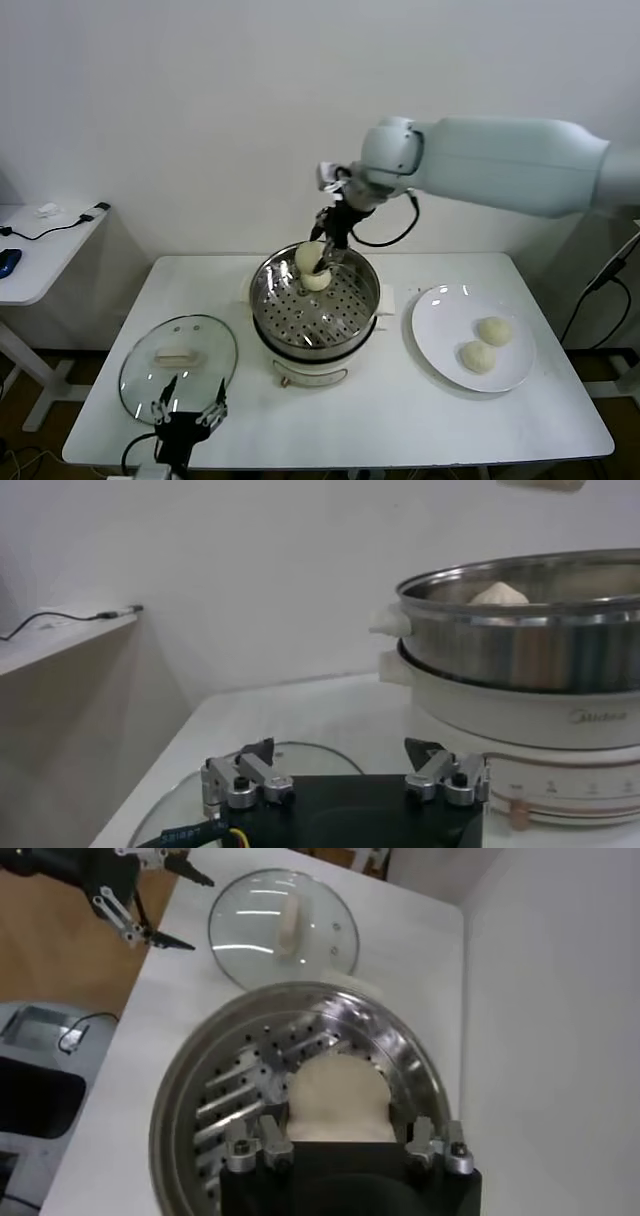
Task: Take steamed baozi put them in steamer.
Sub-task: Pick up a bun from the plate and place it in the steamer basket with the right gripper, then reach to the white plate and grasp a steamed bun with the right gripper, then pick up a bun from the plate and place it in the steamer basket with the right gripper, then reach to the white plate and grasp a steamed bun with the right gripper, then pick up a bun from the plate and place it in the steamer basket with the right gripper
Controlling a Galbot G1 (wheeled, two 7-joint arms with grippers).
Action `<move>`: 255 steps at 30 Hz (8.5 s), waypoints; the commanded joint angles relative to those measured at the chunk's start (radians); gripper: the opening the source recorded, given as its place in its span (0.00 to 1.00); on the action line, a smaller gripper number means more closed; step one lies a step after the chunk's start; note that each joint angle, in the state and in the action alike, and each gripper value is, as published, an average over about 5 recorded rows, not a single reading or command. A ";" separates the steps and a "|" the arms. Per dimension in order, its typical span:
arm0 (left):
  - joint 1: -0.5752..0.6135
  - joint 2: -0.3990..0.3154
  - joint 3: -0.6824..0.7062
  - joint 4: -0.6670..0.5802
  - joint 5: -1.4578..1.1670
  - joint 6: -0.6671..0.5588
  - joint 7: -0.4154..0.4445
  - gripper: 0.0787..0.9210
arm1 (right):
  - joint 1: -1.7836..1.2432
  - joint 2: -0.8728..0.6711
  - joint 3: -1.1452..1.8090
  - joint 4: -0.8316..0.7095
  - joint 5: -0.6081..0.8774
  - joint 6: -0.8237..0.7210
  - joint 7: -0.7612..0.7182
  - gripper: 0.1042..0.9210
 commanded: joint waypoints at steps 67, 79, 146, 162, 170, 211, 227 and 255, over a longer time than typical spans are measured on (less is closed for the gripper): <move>-0.032 -0.038 0.018 0.027 0.023 -0.009 -0.001 0.88 | -0.189 -0.765 -0.113 0.072 -0.577 0.212 -0.208 0.88; -0.026 -0.039 0.013 0.041 0.024 -0.011 -0.005 0.88 | -0.513 -0.732 0.130 -0.038 -0.671 0.165 -0.149 0.88; -0.020 -0.034 0.008 0.024 0.021 -0.009 -0.008 0.88 | -0.121 0.059 0.115 0.095 -0.866 0.796 -0.323 0.72; -0.027 -0.035 0.009 0.036 0.024 -0.010 -0.009 0.88 | -0.283 0.073 0.102 -0.006 -0.967 0.827 -0.229 0.72; -0.028 -0.036 0.012 0.036 0.025 -0.012 -0.009 0.88 | -0.284 0.090 0.120 -0.050 -0.956 0.840 -0.236 0.75; -0.018 -0.040 0.004 0.031 0.042 -0.027 -0.002 0.88 | -0.578 -0.710 0.366 -0.350 -0.833 0.406 -0.306 0.88; 0.000 -0.052 0.000 0.036 0.059 -0.029 -0.003 0.88 | -0.776 -0.542 0.553 -0.534 -0.917 0.408 -0.263 0.88; 0.019 -0.050 0.014 0.011 0.070 -0.034 -0.007 0.88 | -0.425 -0.557 0.295 -0.353 -0.772 0.322 -0.263 0.72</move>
